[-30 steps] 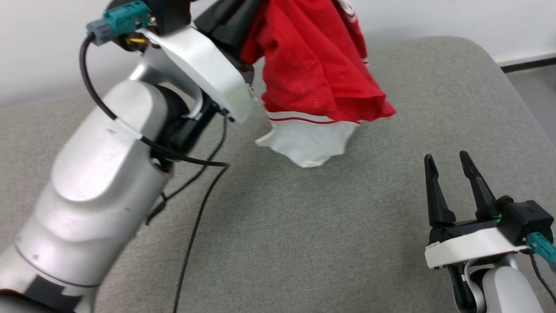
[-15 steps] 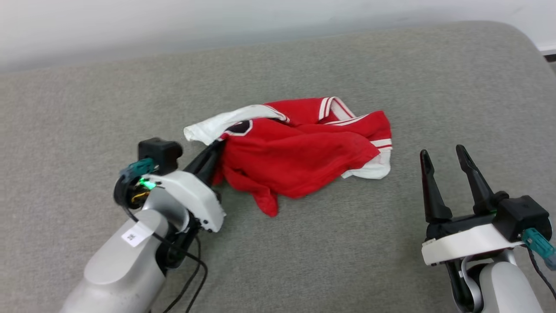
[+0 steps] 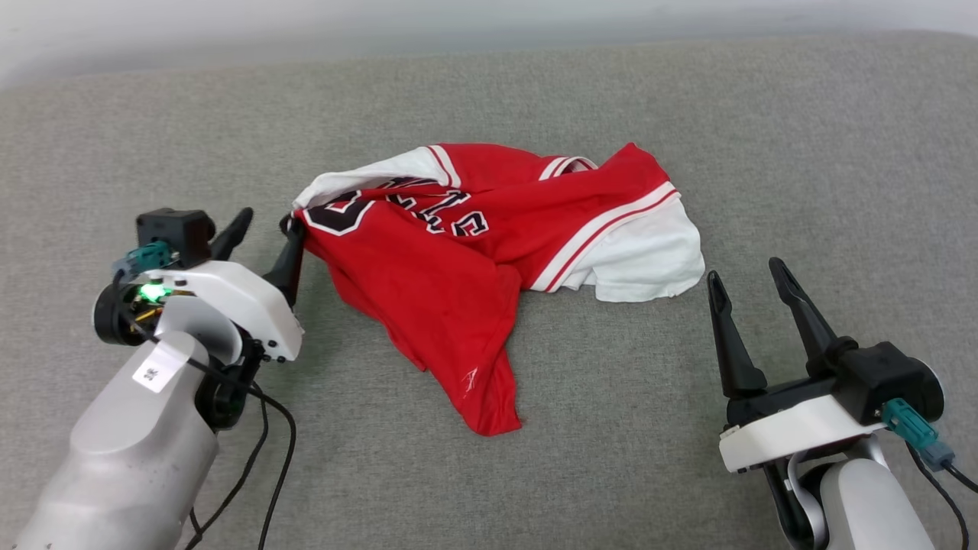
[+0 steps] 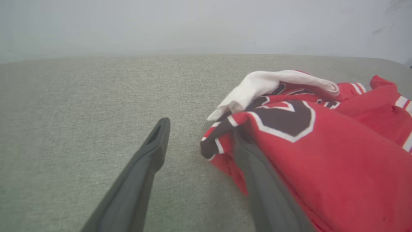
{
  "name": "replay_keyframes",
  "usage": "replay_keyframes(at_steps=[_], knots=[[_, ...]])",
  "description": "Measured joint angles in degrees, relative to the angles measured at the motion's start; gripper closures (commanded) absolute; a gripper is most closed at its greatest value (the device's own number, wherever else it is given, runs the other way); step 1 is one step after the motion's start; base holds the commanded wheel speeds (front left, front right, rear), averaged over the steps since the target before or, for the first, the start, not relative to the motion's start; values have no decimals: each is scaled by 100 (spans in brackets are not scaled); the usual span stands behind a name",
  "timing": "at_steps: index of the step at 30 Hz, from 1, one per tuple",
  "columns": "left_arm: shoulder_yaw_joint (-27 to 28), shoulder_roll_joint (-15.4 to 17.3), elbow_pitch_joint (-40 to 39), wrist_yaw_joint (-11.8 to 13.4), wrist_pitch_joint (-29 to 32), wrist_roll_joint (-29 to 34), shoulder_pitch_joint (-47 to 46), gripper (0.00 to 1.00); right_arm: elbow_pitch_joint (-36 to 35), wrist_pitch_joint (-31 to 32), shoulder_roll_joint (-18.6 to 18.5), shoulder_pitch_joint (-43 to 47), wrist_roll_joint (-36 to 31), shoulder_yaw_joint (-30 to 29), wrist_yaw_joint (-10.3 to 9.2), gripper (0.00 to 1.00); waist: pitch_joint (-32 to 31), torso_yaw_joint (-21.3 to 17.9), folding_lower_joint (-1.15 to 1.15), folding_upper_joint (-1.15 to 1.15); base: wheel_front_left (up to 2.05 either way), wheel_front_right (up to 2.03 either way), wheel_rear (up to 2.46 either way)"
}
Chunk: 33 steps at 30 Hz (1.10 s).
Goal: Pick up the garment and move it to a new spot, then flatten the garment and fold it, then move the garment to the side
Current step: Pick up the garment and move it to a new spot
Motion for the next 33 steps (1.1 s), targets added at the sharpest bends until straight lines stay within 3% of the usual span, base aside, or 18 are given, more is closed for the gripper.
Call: replay_keyframes(at_steps=[7,15,24,33], knots=[[177,87,-38,93,-382,390,189,0,60,0,0,57,-40,-94,0,0,-259,142,0,0,0,0,0],[1325,4,-2163,268,-403,1606,1618,0,98,0,1,289,-99,-172,0,0,-717,380,0,0,0,0,0],[2047,-626,-3924,193,-403,2895,3234,0,132,0,1,578,-133,-214,0,0,-1175,609,-1,0,0,0,0],[2497,-1460,-4288,31,-403,3390,4157,0,116,0,1,778,-103,-159,0,0,-1298,695,-1,0,0,0,0]])
